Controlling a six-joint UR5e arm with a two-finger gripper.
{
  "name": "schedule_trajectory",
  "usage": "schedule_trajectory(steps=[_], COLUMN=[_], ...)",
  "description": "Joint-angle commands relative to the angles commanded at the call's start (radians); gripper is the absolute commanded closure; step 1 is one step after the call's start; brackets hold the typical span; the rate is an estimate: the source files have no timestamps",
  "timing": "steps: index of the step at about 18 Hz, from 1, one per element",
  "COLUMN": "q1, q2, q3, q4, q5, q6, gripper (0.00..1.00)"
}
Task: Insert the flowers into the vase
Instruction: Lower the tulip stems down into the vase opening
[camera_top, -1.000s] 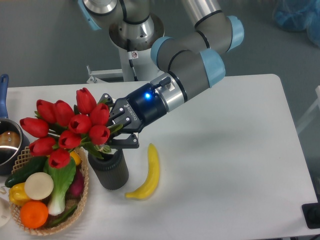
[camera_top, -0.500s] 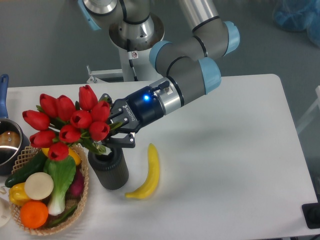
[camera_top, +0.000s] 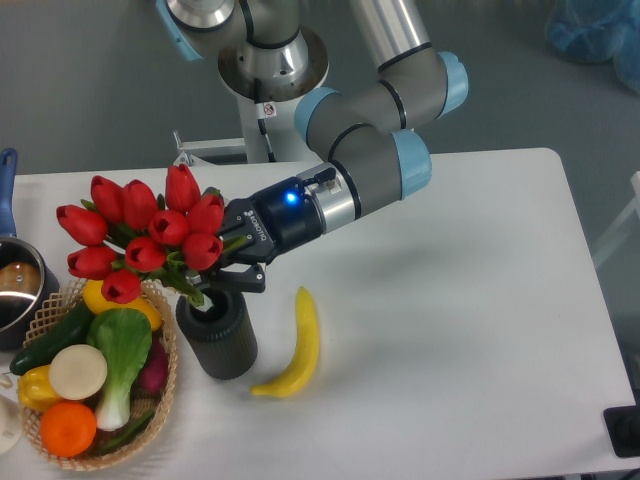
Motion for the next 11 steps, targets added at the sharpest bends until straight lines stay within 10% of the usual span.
schedule_trajectory(steps=[11], q1=[0.006], q2=[-0.057], q3=[-0.023], q4=[0.0], q5=[0.003], q6=[0.067], gripper=[0.81])
